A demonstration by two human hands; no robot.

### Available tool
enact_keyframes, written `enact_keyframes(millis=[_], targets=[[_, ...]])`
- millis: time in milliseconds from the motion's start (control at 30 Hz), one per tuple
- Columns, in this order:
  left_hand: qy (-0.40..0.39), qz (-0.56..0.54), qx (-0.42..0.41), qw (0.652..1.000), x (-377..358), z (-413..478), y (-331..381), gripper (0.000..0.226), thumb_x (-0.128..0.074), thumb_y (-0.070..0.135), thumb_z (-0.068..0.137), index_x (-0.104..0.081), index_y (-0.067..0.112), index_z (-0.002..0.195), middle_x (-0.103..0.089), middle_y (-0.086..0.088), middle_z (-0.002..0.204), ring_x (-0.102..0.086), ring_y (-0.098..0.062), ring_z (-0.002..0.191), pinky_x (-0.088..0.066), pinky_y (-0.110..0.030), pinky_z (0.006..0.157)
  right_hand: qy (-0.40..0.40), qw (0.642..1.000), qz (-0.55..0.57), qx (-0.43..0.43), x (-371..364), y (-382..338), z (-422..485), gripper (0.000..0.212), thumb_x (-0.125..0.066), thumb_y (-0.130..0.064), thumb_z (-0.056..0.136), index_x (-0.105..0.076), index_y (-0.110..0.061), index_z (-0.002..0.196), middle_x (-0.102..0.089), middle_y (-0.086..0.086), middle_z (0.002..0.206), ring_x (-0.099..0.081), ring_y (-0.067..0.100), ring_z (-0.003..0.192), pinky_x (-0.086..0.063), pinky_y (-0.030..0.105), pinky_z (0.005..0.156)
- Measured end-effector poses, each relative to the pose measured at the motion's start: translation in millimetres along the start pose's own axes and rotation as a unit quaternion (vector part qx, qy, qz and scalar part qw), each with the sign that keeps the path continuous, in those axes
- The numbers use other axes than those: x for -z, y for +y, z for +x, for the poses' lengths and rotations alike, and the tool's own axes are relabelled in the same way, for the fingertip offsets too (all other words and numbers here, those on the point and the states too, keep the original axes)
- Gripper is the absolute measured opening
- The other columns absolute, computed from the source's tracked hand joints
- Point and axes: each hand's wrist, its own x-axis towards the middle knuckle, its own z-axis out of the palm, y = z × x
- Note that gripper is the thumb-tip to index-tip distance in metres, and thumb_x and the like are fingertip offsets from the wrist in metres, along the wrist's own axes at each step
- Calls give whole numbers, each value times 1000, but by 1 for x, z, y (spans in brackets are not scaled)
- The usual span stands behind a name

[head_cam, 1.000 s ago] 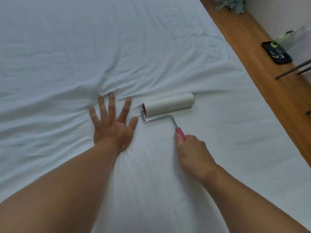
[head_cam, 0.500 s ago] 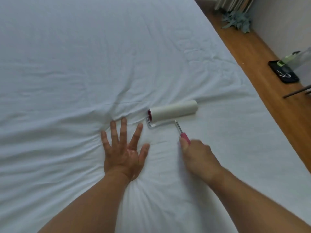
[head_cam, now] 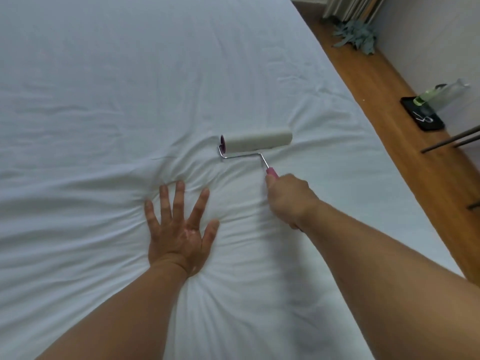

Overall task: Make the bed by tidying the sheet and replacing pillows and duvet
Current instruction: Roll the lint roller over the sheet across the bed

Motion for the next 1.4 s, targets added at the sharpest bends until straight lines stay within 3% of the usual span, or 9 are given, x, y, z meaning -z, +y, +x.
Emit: enact_keyframes(millis=[133, 267, 533, 800, 967, 1100, 1233, 1333, 1400], targets=[[-40, 22, 24, 999, 8, 0, 4, 70, 2, 70, 92, 12, 44, 157, 18, -5, 168, 21, -35, 152, 7, -64, 120, -29, 994, -69, -74, -33, 109, -98, 46, -23, -59, 102, -51, -23, 91, -61, 9, 100, -56, 32, 91, -47, 38, 80], [-90, 24, 34, 995, 19, -1, 7, 65, 11, 68, 92, 31, 45, 150, 31, -4, 164, 31, -33, 149, 13, -62, 118, -19, 991, -97, -93, -36, 152, -157, 52, -18, -68, 95, -48, -26, 83, -62, 2, 88, -58, 29, 88, -45, 39, 74], [-105, -12, 22, 994, 41, 9, -5, 53, -11, 54, 104, -1, 52, 156, -2, 6, 170, -1, -22, 155, -6, -47, 124, 35, 996, -70, 30, -51, 82, -115, 46, -29, -58, 102, -49, -20, 86, -52, 4, 85, -53, 31, 84, -41, 35, 72], [-150, 4, 30, 988, 59, -2, -1, 55, -11, 52, 105, -1, 45, 159, 3, 5, 170, 0, -23, 156, -4, -45, 125, -26, 986, -157, -47, -69, 215, -225, 50, -16, -70, 95, -41, -26, 92, -46, -3, 82, -55, 27, 87, -45, 36, 75], [-146, -5, 66, 987, 67, -17, 19, 55, -12, 51, 105, -4, 43, 159, 6, 6, 170, 8, -21, 156, 3, -50, 124, -55, 980, -177, -67, -47, 249, -263, 104, 27, -98, 31, -38, -34, 80, -52, -6, 73, -52, 8, 74, -41, 19, 63], [-126, -45, 38, 990, 66, -2, 59, 52, -15, 47, 107, -10, 44, 159, 6, 7, 170, 11, -19, 155, 7, -50, 123, 20, 996, -87, -27, 5, 235, -236, 54, -28, -72, 90, -51, -27, 72, -60, 0, 63, -56, 12, 63, -44, 28, 58], [-129, -122, 8, 984, 61, 39, 58, 48, -30, 35, 109, -32, 34, 156, -19, 3, 168, -14, -15, 154, -6, -32, 125, 69, 994, -60, 51, 19, 171, -163, 54, -26, -62, 100, -51, -22, 73, -60, 3, 75, -52, 19, 67, -33, 35, 54], [-158, -213, 0, 964, 68, 51, 31, 43, -43, 18, 108, -46, 20, 150, -36, 4, 160, -31, -4, 145, -11, -4, 113, 25, 989, -88, 118, -19, 126, -135, 53, -28, -65, 100, -50, -20, 82, -62, 6, 90, -56, 29, 82, -42, 37, 67], [-158, -232, 9, 960, 66, 50, 25, 43, -43, 12, 108, -47, 16, 150, -36, 4, 159, -29, -7, 147, -7, -1, 113, -20, 984, -104, 142, -47, 112, -138, 45, -27, -62, 101, -49, -24, 92, -58, 5, 93, -52, 30, 84, -42, 37, 72]])
